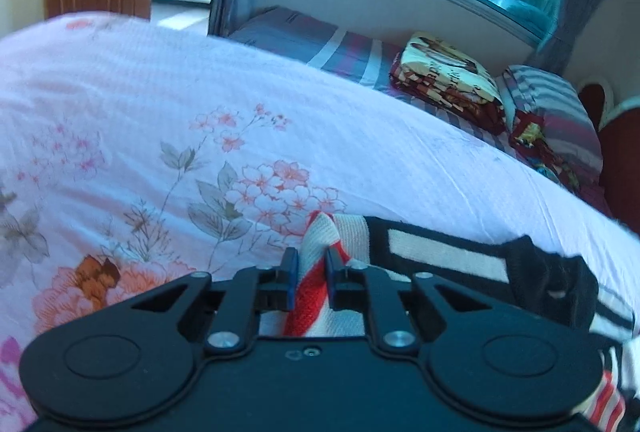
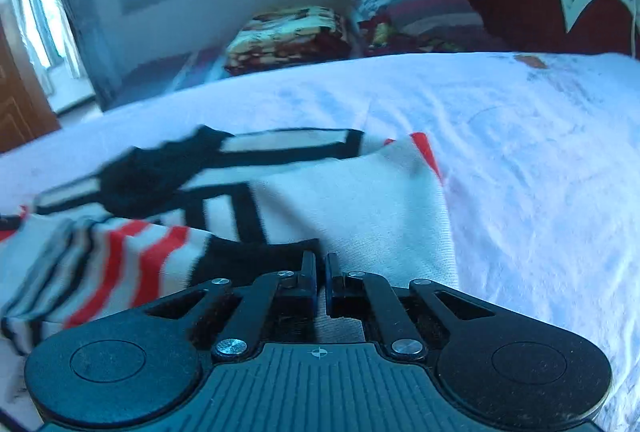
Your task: Fold small clothes
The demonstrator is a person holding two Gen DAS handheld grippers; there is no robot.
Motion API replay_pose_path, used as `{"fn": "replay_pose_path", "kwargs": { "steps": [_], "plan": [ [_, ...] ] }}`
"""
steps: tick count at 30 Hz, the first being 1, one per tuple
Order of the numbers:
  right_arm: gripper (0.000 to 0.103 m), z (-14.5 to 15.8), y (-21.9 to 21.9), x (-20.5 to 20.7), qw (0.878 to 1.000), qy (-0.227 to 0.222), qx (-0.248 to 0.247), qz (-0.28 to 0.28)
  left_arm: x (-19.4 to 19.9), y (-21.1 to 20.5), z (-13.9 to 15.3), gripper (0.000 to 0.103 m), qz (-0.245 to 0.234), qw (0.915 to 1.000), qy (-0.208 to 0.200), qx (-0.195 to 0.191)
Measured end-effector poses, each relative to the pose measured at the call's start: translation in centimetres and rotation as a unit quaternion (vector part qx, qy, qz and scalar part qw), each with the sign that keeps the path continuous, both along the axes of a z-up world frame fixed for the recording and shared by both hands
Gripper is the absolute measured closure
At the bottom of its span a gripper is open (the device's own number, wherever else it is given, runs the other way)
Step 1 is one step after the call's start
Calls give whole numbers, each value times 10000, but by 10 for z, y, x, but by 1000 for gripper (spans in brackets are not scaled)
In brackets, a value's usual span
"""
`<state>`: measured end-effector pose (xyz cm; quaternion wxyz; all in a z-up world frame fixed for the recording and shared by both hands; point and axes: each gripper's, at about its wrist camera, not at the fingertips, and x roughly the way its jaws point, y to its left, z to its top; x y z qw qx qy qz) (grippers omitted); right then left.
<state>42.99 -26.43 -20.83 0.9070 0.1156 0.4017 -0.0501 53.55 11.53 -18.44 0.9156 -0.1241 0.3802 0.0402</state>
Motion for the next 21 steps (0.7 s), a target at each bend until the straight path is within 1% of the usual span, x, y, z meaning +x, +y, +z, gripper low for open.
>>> {"fn": "replay_pose_path", "kwargs": {
  "steps": [1,2,3,4,6,7,8,12,16,19,21],
  "plan": [
    [99,4,-2,-3,9999,-76,116,-44,-5,0,3,85,9,10000,-6,-7],
    [99,8,-3,-5,9995,-102,281,-44,-10,1,6,80,27,10000,11,-92],
    [98,12,-4,-7,9990,-104,430,-19,-16,2,9,77,19,9998,15,-190],
    [96,15,-4,-9,9985,-105,529,3,-22,1,13,77,-14,9998,4,-203],
    [72,18,-3,-11,9982,-50,590,14,-36,-2,22,73,-137,9998,-54,-156],
    [48,19,-3,-12,9981,-39,612,-14,-44,-4,26,72,-208,9997,-74,-126],
    [46,20,-2,-15,9981,-68,604,-36,-53,-7,29,70,-274,9996,-90,-74],
    [46,31,16,-22,9981,-237,543,142,-88,-22,36,65,-592,9981,-139,-14],
    [46,34,44,-21,9973,-250,389,572,-113,-39,26,65,-785,9969,18,17],
    [46,26,57,-21,9965,-132,289,769,-121,-44,13,65,-824,9964,82,185],
    [46,17,59,-21,9968,17,107,790,-121,-44,7,65,-857,9958,99,294]
  ]
}}
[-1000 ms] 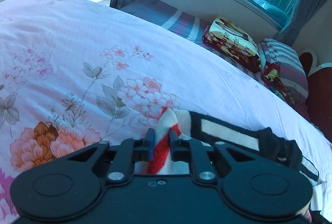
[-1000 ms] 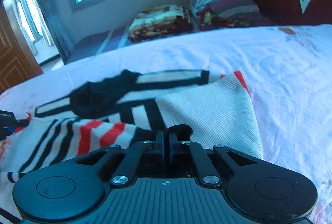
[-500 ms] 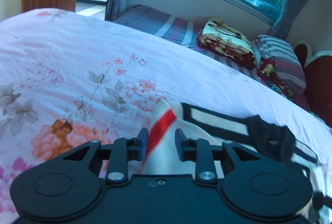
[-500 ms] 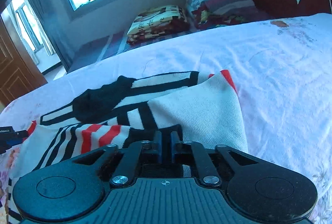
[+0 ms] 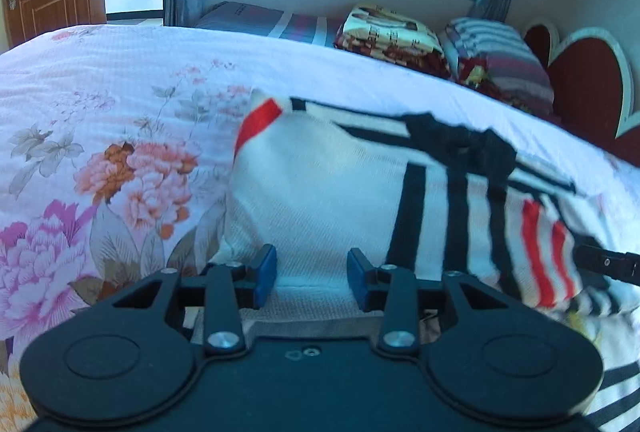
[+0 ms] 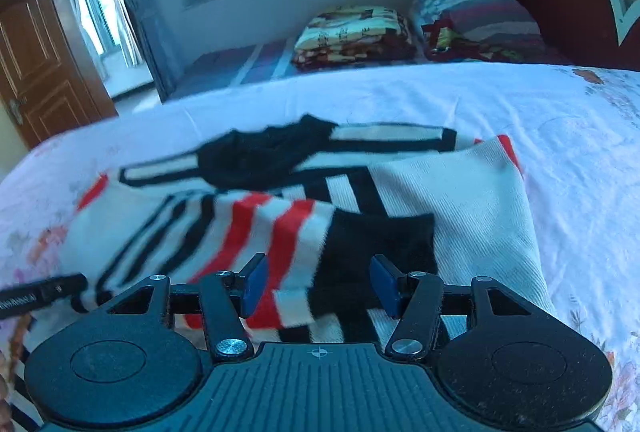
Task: Fold small clothes
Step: 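Open both grippers and lift them off the folded sweater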
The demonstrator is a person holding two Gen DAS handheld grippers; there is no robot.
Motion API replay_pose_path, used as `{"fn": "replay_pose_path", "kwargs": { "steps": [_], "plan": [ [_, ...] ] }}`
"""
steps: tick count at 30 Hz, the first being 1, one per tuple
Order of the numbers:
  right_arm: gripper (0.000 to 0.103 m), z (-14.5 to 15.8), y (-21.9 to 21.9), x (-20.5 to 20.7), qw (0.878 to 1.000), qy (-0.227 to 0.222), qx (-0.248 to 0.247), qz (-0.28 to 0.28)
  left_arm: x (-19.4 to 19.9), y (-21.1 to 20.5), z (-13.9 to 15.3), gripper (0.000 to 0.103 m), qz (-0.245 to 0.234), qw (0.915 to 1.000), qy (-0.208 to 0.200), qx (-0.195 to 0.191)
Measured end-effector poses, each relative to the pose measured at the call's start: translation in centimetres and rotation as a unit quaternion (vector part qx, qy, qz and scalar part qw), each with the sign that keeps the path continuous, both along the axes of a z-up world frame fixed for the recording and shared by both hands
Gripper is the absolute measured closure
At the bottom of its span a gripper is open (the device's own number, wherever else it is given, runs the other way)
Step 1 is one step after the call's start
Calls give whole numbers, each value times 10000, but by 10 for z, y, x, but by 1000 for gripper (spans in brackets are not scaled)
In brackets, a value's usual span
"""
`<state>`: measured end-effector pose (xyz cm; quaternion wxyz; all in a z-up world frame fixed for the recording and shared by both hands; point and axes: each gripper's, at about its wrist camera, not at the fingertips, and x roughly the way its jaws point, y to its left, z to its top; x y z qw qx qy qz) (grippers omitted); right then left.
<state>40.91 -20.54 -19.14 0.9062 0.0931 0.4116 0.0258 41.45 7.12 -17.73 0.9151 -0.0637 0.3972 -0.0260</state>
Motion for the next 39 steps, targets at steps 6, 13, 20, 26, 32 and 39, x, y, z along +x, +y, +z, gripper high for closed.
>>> {"fn": "replay_pose_path", "kwargs": {
  "steps": [6,13,20,26,32,39],
  "plan": [
    [46,-20,-13,-1,9991,210,-357,-73,2,0,-2,66,23,9999,8,119],
    [46,6,-9,-25,10000,56,-39,7,-9,-8,13,65,97,9998,31,143],
    [49,24,25,-59,9979,-65,169,614,-49,-39,29,61,-476,9989,-13,39],
    [71,6,49,-84,9931,260,207,1121,-85,-71,11,61,-924,9953,150,265],
    [71,-15,49,-99,9904,412,-140,1313,-98,-70,-8,59,-855,9946,230,548],
    [71,-15,-1,-136,9907,369,-617,1156,-131,-35,-7,55,-621,9946,259,789]
  ]
}}
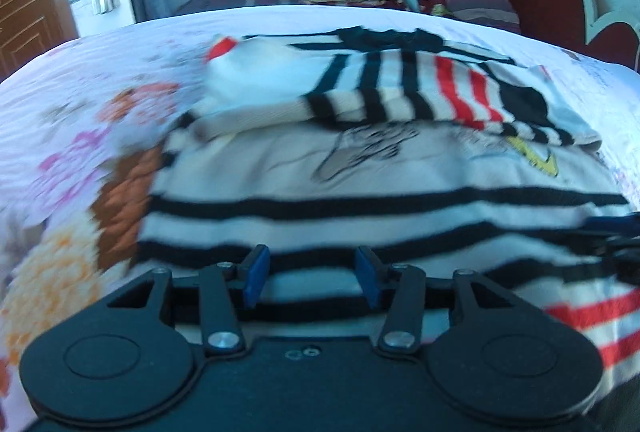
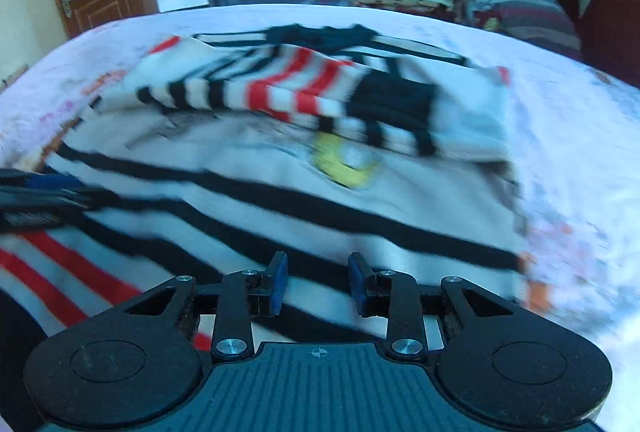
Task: Fold small clothes
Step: 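Open both grippers and lift them off the folded sweater, then move both grippers to the black ribbed hem of the sweater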
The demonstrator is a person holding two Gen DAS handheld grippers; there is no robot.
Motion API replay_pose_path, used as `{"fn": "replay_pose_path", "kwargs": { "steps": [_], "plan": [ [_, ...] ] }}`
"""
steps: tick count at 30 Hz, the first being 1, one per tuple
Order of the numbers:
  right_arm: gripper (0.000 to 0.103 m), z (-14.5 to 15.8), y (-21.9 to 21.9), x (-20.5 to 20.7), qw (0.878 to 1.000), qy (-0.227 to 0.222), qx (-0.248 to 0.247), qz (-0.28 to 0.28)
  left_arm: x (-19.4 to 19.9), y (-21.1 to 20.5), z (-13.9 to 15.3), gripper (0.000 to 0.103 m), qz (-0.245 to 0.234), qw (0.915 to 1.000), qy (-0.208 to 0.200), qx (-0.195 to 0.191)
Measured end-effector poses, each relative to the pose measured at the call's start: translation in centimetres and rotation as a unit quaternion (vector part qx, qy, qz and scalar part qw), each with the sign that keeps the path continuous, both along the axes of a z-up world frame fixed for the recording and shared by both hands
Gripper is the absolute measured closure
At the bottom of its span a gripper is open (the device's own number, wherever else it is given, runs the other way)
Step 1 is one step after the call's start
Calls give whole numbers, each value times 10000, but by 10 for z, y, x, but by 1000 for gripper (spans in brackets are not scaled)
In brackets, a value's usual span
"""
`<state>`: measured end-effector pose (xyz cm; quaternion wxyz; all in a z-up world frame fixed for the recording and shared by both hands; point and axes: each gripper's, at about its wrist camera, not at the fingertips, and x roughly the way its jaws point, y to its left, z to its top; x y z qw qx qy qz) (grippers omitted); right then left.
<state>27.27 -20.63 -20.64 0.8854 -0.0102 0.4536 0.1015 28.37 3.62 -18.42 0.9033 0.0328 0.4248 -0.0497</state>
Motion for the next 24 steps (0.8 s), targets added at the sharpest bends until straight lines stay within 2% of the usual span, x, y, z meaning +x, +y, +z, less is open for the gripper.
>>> {"fn": "replay_pose_path", "kwargs": {
  "steps": [6,9,13,15,18,20,24],
  "plan": [
    [71,3,-29,-25,9998,-58,-163,-112,-29,19,4,54,378,9991,83,172],
    [71,16,-27,-32,9999,-92,82,-23,-38,12,12,57,461,9987,132,194],
    [71,29,2,-41,9978,-60,587,298,-55,-13,24,55,160,9998,61,-123],
    [71,31,22,-49,9970,-65,638,442,-58,-28,24,55,-43,9997,98,-214],
    [71,29,45,-59,9967,-48,585,561,-61,-41,18,53,-310,9992,174,-202],
    [71,23,58,-66,9978,-30,372,549,-63,-44,9,52,-441,9986,263,-78],
    [71,12,56,-84,9997,98,141,189,-76,-26,4,47,-586,9981,199,2]
  ]
}}
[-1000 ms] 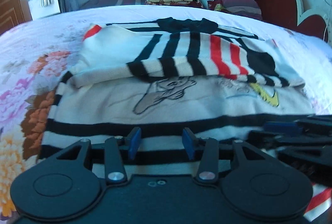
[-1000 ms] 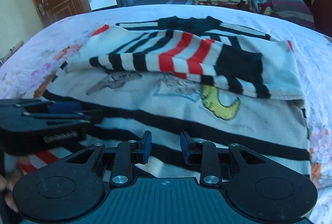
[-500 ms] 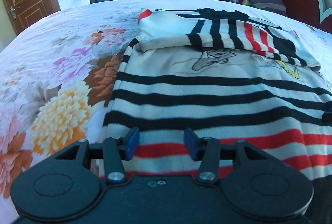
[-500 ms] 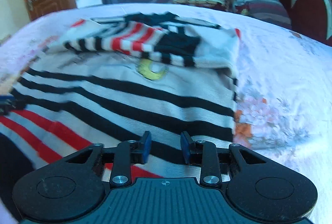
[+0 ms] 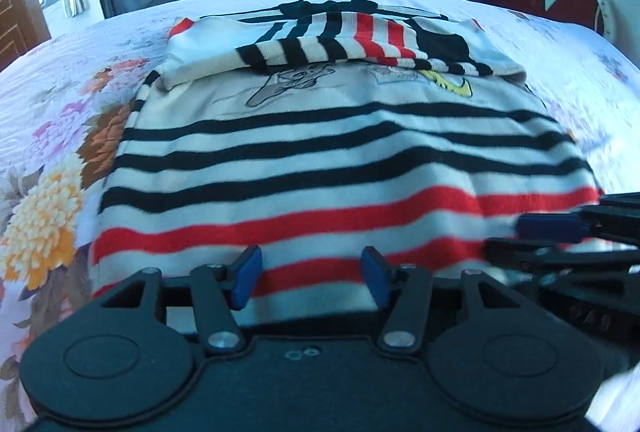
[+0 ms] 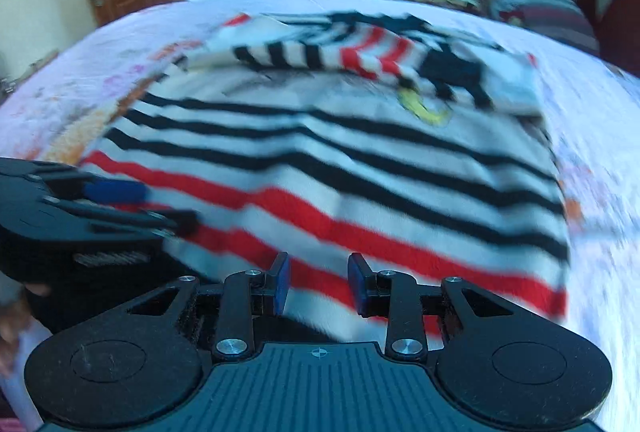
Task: Fold small clothes
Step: 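Move both grippers to the black ribbed hem of the sweater, then close both grippers on the black hem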
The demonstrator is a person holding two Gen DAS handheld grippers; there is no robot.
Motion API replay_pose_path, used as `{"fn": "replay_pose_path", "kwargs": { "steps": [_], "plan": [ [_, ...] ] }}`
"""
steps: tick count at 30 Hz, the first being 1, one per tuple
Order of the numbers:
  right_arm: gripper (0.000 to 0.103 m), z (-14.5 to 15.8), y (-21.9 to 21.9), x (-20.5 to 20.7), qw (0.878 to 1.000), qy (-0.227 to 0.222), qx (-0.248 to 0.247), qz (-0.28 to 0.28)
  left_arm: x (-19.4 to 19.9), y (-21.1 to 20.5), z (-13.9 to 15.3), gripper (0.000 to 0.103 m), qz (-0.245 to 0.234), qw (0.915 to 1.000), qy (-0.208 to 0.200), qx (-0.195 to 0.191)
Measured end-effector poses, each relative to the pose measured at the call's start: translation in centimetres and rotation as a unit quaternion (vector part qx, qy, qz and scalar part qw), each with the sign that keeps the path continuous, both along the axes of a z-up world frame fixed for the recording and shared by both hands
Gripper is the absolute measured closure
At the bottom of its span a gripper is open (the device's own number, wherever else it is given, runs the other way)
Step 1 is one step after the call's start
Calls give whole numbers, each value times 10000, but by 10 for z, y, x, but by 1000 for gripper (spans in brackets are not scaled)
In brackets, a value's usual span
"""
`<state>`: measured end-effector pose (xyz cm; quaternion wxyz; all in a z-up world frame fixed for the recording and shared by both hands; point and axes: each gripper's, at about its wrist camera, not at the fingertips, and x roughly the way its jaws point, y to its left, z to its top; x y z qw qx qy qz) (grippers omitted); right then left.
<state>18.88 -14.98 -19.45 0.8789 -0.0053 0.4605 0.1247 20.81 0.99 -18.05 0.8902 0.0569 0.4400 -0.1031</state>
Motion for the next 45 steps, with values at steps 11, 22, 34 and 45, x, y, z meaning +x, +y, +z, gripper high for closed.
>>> {"fn": "replay_pose_path", "kwargs": {
  "steps": [11,22,34,45],
  "plan": [
    [71,10,-34,-50,9919,38,-579,-1128,-42,60,2,47,8,9998,10,-184],
    [71,12,10,-65,9918,96,-156,-1265,-62,66,12,22,201,9997,-86,-86],
    [42,13,0,-91,9895,150,-120,-1430,-77,97,1,22,295,9973,267,-613],
    [42,32,-50,-120,9778,-91,95,-2090,-74,121,0,43,342,9921,315,-1169]
  ]
}}
